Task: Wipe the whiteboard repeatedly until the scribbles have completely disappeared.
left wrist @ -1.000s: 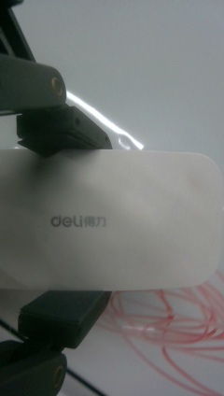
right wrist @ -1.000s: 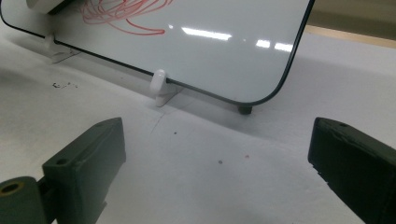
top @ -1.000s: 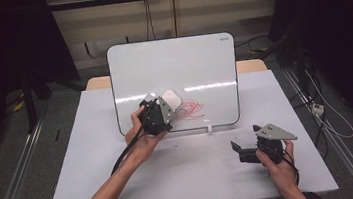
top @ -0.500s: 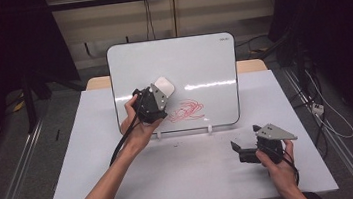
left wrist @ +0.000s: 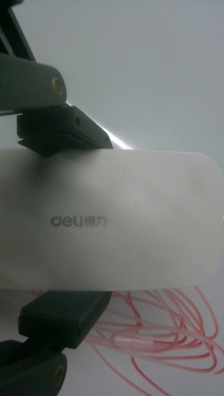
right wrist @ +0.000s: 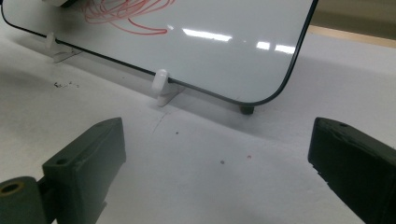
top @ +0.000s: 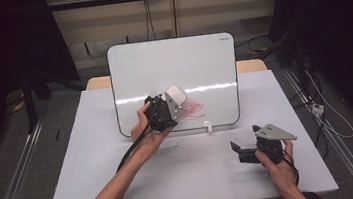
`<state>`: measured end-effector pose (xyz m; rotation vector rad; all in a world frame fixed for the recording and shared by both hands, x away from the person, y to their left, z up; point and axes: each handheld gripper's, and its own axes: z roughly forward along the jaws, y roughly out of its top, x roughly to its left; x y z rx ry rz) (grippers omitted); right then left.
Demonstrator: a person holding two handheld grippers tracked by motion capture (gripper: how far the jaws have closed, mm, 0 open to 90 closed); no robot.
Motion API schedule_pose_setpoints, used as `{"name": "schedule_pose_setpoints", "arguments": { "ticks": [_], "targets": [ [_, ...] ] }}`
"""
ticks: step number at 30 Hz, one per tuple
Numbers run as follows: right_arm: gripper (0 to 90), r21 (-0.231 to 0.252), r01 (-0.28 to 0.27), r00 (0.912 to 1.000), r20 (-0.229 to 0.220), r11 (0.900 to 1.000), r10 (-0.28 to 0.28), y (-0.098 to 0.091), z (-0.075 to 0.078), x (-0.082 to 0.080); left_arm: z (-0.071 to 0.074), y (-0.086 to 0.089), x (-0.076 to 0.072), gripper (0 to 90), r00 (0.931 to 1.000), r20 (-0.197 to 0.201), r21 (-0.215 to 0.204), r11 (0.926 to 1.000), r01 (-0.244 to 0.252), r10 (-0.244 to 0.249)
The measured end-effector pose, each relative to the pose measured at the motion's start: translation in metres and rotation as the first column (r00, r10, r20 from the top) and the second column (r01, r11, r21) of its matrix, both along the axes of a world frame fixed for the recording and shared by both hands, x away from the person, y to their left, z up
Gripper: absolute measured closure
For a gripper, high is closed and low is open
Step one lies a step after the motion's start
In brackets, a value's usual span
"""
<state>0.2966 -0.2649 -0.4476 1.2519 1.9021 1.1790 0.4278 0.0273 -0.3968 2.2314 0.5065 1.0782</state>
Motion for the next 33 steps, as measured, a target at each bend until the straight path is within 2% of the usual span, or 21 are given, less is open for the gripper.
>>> {"name": "schedule_pose_setpoints", "arguments": {
  "ticks": [7, 9, 11, 12, 16, 24, 27, 31, 33],
  "targets": [
    [4.1, 0.001, 0.0, 1.0, 0.002, 1.0, 0.0, 0.0, 0.0, 0.0, -0.013, -0.01, -0.012, 31.0, 0.9989, -0.01, 0.045, 0.998, 0.045, -0.045],
    [4.0, 0.0, -0.003, 1.0, 0.001, 1.0, 0.003, 0.0, 0.0, 0.0, -0.017, -0.013, -0.016, 31.0, 0.9984, -0.007, 0.071, 0.9959, 0.056, -0.056],
    [4.0, 0.001, 0.0, 1.0, 0.0, 1.0, 0.0, 0.0, 0.0, 0.0, -0.02, -0.015, -0.019, 30.9, 0.9979, -0.007, 0.083, 0.9944, 0.065, -0.065],
    [4.1, 0.001, 0.0, 1.0, 0.0, 1.0, 0.0, 0.0, 0.0, 0.0, -0.021, -0.016, -0.02, 31.0, 0.9979, -0.005, 0.077, 0.995, 0.064, -0.064],
    [4.0, -0.001, -0.002, 1.0, 0.001, 1.0, 0.002, 0.0, 0.0, 0.0, -0.024, -0.018, -0.025, 31.0, 0.9951, 0.001, 0.136, 0.9859, 0.098, -0.099],
    [4.0, 0.0, -0.002, 1.0, 0.001, 1.0, 0.002, -0.001, 0.0, 0.0, -0.022, -0.016, -0.021, 31.0, 0.9926, -0.021, 0.125, 0.9847, 0.121, -0.12],
    [4.0, 0.001, -0.002, 1.0, 0.001, 1.0, 0.002, -0.001, 0.0, 0.0, -0.017, -0.013, -0.018, 31.1, 0.9935, -0.014, 0.13, 0.985, 0.114, -0.113],
    [4.0, 0.001, -0.003, 1.0, 0.002, 1.0, 0.003, -0.001, 0.0, 0.0, -0.009, -0.007, -0.01, 31.0, 0.9958, -0.01, 0.098, 0.991, 0.091, -0.091],
    [4.1, 0.002, -0.003, 1.0, 0.0, 1.0, 0.003, -0.001, 0.0, 0.0, -0.004, -0.003, -0.005, 31.1, 0.9968, -0.007, 0.095, 0.9922, 0.08, -0.08]
  ]
}}
